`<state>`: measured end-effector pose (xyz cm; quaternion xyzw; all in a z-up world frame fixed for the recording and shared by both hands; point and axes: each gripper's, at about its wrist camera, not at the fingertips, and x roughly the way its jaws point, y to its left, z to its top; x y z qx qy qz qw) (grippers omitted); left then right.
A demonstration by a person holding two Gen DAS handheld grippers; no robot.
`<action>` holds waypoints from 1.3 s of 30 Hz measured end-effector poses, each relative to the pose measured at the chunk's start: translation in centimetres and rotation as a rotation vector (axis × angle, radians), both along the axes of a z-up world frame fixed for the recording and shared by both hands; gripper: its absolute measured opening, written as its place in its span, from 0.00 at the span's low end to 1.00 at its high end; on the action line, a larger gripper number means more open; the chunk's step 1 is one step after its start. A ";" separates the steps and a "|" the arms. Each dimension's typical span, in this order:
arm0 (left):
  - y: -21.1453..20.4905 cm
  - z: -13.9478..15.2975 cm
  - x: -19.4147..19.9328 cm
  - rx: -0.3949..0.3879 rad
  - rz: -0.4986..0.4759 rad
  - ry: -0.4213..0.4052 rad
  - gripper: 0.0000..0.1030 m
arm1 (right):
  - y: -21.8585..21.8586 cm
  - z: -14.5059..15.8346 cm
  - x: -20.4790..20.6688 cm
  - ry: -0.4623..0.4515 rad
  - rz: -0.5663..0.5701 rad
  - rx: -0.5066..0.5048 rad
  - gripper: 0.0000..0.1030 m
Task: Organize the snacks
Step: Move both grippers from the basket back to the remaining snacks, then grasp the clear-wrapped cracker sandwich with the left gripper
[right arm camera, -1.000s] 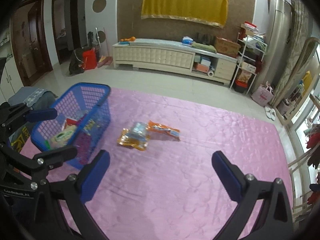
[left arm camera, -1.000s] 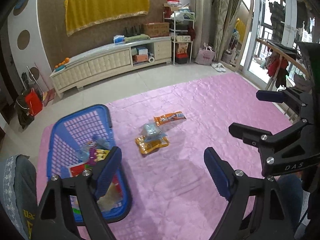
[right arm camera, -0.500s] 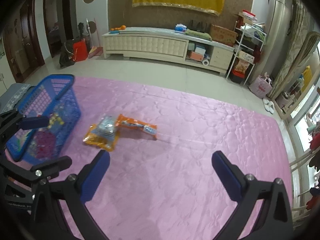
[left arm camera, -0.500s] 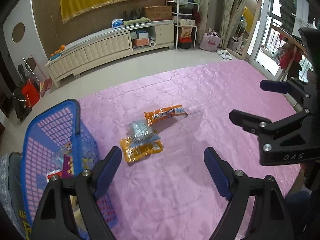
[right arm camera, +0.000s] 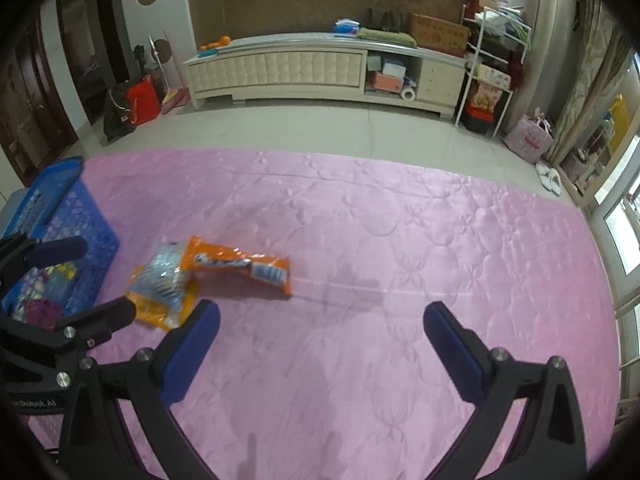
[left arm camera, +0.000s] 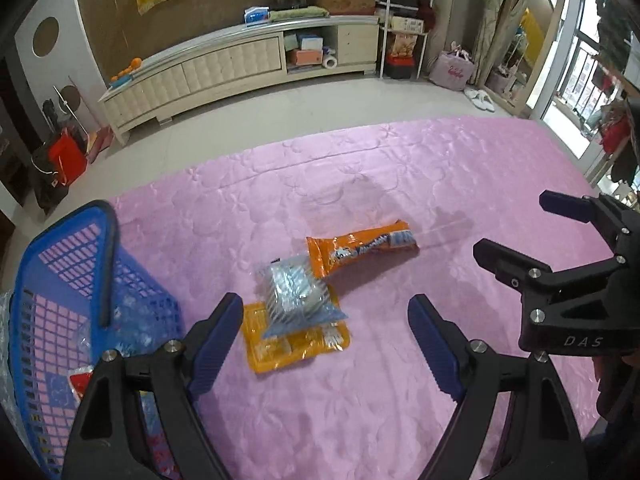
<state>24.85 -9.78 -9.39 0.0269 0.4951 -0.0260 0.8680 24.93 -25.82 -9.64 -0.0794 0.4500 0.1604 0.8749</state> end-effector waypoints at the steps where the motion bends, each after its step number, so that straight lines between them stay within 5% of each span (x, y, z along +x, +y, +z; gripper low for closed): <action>1: -0.1 -0.4 0.5 0.000 -0.010 0.008 0.80 | 0.0 -0.2 0.3 0.003 0.002 -0.006 1.00; 10: 0.9 -3.3 3.4 0.041 0.100 0.097 0.80 | 0.4 -3.1 2.3 0.044 0.014 -0.020 1.00; 22: 1.3 -7.0 5.7 0.052 0.119 0.214 0.80 | -0.5 -5.1 2.3 0.074 0.002 -0.018 1.00; 24: 1.7 -7.5 6.0 0.047 0.130 0.233 0.76 | -0.4 -5.1 2.1 0.072 0.012 -0.010 1.00; 26: 2.2 -7.7 5.7 -0.008 0.153 0.242 0.57 | -0.1 -5.0 2.0 0.065 0.020 -0.010 1.00; 28: 2.7 -7.3 5.5 -0.043 0.173 0.237 0.51 | 0.0 -4.9 2.0 0.064 0.028 -0.006 1.00; 39: 2.4 -6.7 2.7 -0.019 0.130 0.175 0.50 | 0.9 -4.7 1.1 0.046 0.131 0.024 1.00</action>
